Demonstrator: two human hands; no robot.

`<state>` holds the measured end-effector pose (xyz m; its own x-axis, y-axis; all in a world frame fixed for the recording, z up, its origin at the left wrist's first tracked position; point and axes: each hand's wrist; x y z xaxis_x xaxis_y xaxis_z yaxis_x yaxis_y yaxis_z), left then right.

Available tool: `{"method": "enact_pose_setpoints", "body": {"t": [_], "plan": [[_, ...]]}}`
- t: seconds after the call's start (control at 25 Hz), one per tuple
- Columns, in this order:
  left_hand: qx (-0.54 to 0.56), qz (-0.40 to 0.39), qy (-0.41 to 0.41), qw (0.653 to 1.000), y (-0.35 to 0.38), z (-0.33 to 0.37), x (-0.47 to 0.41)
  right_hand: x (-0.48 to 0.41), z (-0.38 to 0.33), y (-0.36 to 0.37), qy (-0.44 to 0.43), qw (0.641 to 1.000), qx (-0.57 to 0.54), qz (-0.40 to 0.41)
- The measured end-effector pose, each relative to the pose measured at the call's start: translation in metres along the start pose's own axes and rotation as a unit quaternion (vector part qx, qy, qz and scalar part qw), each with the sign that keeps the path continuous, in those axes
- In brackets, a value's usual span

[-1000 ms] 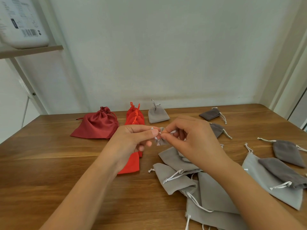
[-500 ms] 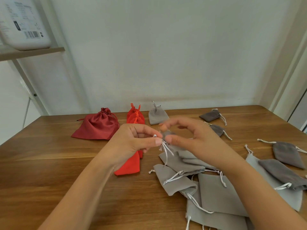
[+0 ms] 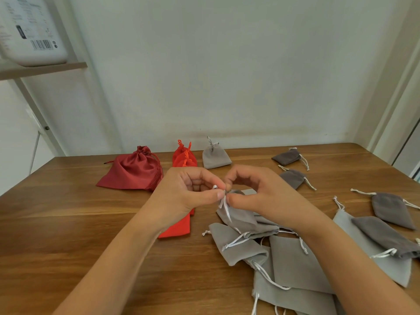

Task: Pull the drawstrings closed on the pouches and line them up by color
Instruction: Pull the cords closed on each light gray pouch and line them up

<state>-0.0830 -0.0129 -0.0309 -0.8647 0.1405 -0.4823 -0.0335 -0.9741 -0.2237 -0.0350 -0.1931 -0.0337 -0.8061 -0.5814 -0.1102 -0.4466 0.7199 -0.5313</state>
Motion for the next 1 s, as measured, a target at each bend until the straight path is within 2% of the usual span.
{"method": "enact_pose_setpoints", "body": {"t": [0.28, 0.44, 0.64, 0.84, 1.0], "plan": [[-0.159, 0.046, 0.061, 0.984, 0.008, -0.012, 0.003, -0.004, 0.006, 0.006, 0.052, 0.997, -0.012, 0.049], [-0.262, 0.026, 0.086, 0.961, 0.011, -0.012, 0.004, -0.005, 0.006, 0.008, 0.066, 0.995, 0.012, 0.076], [-0.318, -0.012, 0.094, 0.943, 0.011, -0.014, 0.003, -0.004, 0.006, 0.011, 0.061, 0.995, 0.015, 0.078], [-0.34, -0.004, 0.15, 0.928, 0.009, -0.015, 0.004, -0.006, 0.008, 0.003, 0.07, 0.99, -0.103, 0.072], [-0.375, -0.006, 0.221, 0.9, 0.007, -0.014, 0.004, -0.004, 0.003, -0.001, 0.069, 0.975, -0.208, 0.037]]}}
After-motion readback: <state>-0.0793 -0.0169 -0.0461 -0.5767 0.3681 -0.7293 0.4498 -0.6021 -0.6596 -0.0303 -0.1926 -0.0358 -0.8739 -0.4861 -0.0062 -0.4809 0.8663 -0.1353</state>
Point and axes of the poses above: each hand's wrist, its own x-axis away from the middle knuckle, its own y-axis out of the palm, z = x × y, and after that the axes turned 13 degrees about y, right-handed
